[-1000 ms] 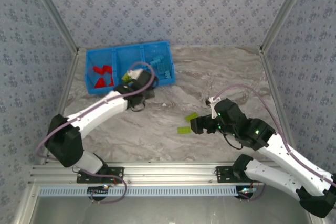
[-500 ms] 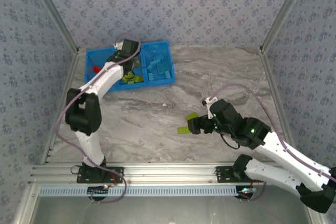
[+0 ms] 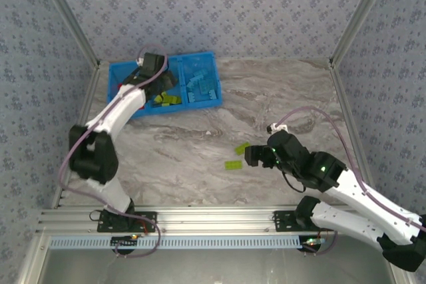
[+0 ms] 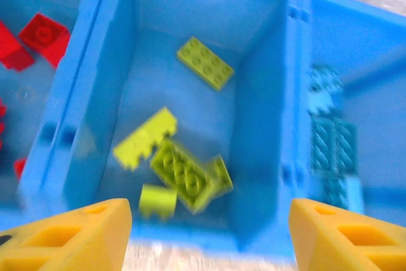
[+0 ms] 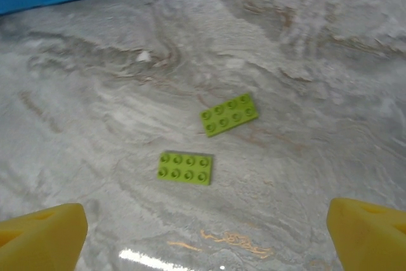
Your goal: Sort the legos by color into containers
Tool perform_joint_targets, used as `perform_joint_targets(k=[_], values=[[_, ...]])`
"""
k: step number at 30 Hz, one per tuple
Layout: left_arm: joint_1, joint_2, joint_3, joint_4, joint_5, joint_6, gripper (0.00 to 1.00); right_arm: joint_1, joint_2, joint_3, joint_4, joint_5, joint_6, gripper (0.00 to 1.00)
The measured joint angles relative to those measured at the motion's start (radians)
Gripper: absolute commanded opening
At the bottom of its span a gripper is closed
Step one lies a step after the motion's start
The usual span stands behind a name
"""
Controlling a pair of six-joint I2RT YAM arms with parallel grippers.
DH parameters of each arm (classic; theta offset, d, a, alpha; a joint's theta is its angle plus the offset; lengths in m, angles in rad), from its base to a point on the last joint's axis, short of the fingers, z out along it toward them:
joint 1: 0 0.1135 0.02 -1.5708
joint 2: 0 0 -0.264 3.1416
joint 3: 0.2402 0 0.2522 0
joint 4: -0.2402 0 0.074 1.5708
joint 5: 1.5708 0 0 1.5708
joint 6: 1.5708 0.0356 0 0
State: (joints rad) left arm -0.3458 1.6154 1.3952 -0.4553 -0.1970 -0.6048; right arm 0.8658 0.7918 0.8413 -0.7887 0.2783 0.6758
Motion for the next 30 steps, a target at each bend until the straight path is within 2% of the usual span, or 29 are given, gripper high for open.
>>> perform_joint_targets(k=[3,6,12,14,17,19,21,30], values=[[-0.093,-0.255,-0.167,0.047,0.032,0.081,0.6,-0.051,0.064,-0.018,0.01,0.006,0.06,1.0],[-0.228,-0.473,-0.283,0.074,0.124,0.235,0.59,-0.102,0.175,-0.02,0.04,-0.013,0.11,1.0],[-0.452,-0.729,-0.416,-0.018,0.335,0.613,0.6,-0.152,0.439,0.016,0.104,-0.056,0.171,1.0],[-0.509,-0.787,-0.452,-0.077,0.385,0.747,0.64,-0.171,0.518,0.041,0.13,-0.075,0.205,1.0],[-0.558,-0.843,-0.502,-0.156,0.423,0.911,0.78,-0.18,0.611,0.071,0.162,-0.085,0.267,0.99],[-0.575,-0.855,-0.537,-0.184,0.438,0.984,0.9,-0.18,0.666,0.097,0.17,-0.088,0.307,0.99],[-0.586,-0.854,-0.569,-0.199,0.456,1.041,0.97,-0.179,0.723,0.13,0.172,-0.087,0.345,0.97],[-0.612,-0.772,-0.634,-0.205,0.462,1.177,0.99,-0.178,0.96,0.249,0.169,-0.089,0.436,0.82]])
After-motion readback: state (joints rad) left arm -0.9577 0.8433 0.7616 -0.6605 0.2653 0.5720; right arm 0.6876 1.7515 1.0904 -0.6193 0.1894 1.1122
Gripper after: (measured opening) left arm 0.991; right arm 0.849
